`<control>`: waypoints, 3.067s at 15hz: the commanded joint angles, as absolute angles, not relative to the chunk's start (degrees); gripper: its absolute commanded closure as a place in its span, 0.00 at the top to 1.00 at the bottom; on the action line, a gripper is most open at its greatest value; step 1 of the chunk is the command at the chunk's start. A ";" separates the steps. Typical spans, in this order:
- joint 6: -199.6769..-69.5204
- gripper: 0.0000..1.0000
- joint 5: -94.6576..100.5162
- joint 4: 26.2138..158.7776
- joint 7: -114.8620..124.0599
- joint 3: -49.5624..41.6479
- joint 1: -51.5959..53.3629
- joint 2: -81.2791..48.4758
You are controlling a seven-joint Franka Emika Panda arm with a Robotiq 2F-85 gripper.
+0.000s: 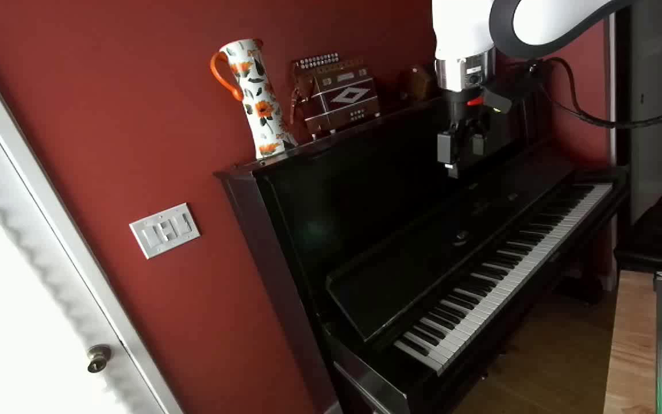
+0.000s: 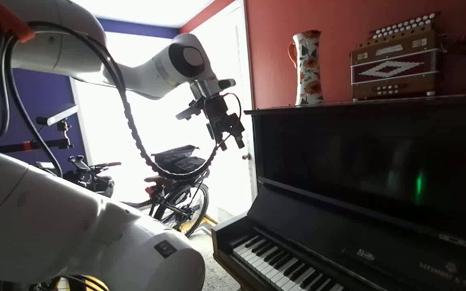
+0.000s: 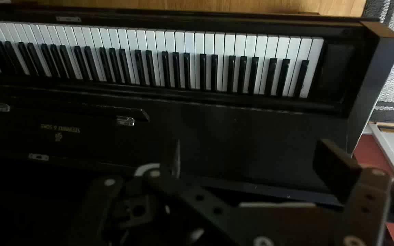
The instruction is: Press the third last white key on the left of the piano
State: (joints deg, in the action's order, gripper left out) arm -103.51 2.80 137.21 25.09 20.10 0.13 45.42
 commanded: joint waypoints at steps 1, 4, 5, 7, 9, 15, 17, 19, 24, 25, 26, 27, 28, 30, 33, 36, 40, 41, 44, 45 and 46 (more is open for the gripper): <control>-103.39 1.00 3.41 137.11 25.64 19.47 1.06 45.13; -103.39 1.00 3.41 137.10 25.64 19.47 1.06 45.13; -103.39 1.00 3.41 137.10 25.64 19.47 1.06 45.13; -105.63 1.00 1.76 138.12 25.38 20.64 2.46 42.08; -109.48 1.00 -2.03 140.18 24.37 21.45 5.50 38.42; -121.43 1.00 -7.93 145.80 20.61 22.58 12.69 25.09; -123.98 1.00 -7.56 147.01 19.84 22.60 13.90 21.12; -122.29 1.00 -6.09 146.54 21.69 22.24 13.97 22.64; -123.42 1.00 -6.15 146.60 21.51 22.16 14.38 19.01; -123.42 1.00 -6.15 146.52 21.50 22.17 14.40 19.03; -123.42 1.00 -6.15 146.47 21.50 22.17 14.41 19.03; -123.42 1.00 -6.15 146.44 21.49 22.17 14.42 19.03; -123.42 1.00 -6.15 146.43 21.49 22.17 14.42 19.03; -127.81 1.00 -6.80 147.24 19.39 21.71 14.32 14.63; -132.59 1.00 -4.30 147.68 19.59 21.82 13.47 8.78; -138.00 0.75 -0.07 148.23 21.25 20.84 12.79 3.81; -145.89 0.51 6.46 148.30 25.58 18.18 12.58 -1.37; -147.78 0.42 8.03 148.16 27.00 17.34 12.66 -2.62; -152.97 0.20 10.60 147.55 29.38 14.97 13.21 -5.94; -154.35 0.11 11.13 147.36 29.96 14.18 13.42 -6.85; -155.60 0.05 11.79 147.08 30.64 13.34 13.68 -7.85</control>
State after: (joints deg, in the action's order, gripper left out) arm -151.95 8.89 148.21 27.64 15.77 12.61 -4.29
